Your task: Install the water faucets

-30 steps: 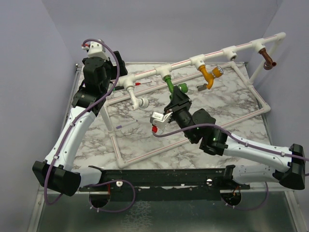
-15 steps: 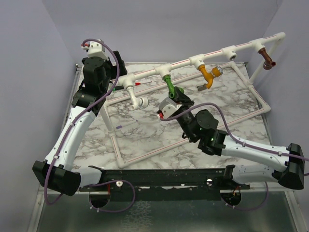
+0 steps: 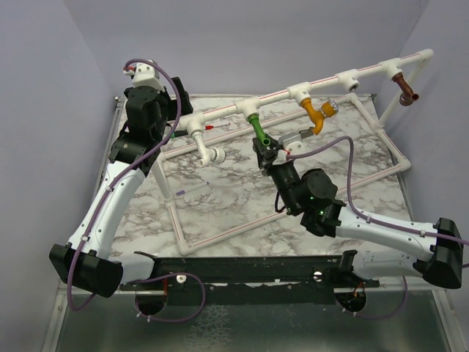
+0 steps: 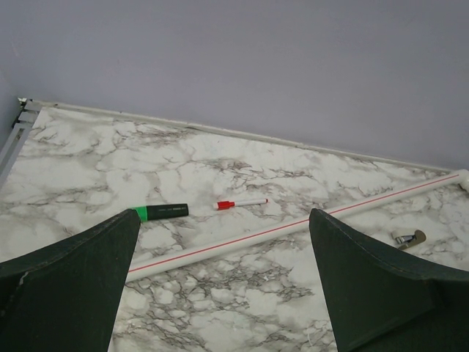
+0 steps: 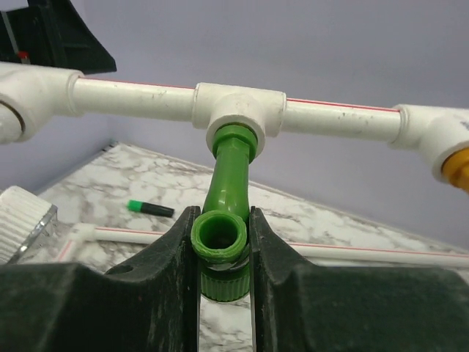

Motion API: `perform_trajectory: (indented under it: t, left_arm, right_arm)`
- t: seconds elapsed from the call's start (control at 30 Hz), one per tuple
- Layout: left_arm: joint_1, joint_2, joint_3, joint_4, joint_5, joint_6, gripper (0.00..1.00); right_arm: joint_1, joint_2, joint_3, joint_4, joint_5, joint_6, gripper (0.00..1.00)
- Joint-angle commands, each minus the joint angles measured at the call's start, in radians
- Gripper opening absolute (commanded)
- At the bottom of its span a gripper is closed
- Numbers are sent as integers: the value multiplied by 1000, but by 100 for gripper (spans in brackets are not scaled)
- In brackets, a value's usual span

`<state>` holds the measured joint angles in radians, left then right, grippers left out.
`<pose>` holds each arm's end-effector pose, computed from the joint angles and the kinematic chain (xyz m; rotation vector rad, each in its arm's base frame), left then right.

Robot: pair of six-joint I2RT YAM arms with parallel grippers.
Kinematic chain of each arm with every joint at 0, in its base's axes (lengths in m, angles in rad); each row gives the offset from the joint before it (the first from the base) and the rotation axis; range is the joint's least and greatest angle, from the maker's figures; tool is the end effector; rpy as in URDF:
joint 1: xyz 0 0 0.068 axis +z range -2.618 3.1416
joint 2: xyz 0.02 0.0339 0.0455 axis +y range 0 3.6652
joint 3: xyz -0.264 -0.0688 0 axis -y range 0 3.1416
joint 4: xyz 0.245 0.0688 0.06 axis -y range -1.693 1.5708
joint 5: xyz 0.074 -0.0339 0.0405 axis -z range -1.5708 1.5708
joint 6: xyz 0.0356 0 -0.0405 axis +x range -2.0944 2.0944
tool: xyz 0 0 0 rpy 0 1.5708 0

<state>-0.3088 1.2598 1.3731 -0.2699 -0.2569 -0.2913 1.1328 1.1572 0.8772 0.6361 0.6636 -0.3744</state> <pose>0.2723 -0.0774 0.4352 -0.1745 1.7184 -0.2218 0.1308 0.2276 0.3808 -0.3749 1.2412 0.2469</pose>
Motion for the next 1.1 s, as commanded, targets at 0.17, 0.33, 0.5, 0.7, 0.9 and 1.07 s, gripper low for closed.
perform_trajectory:
  t: [0.17,0.33,0.5,0.7,0.9,1.07]
  left_arm:
    - [-26,46,-62,-200,85,7,99]
    - [-26,44,-62,-200,85,7,99]
    - [-26,46,-62,-200,90,6,99]
    - [-26,44,-62,-200,90,6,99]
    - [-26,43,-62,-200,89,6,99]
    - [-26,43,-62,-200,89,6,99]
  right_arm:
    - [12,-19,-32,114,48,639,1]
    - [12,-29,-50,114,134,938,0]
    - [11,-33,-52,113,172,1178,1]
    - [12,-48,-18,-51,207,1529,0]
    - [12,-55,36,-234,204,1776,0]
    - [11,-73,67,-302,167,1842,2]
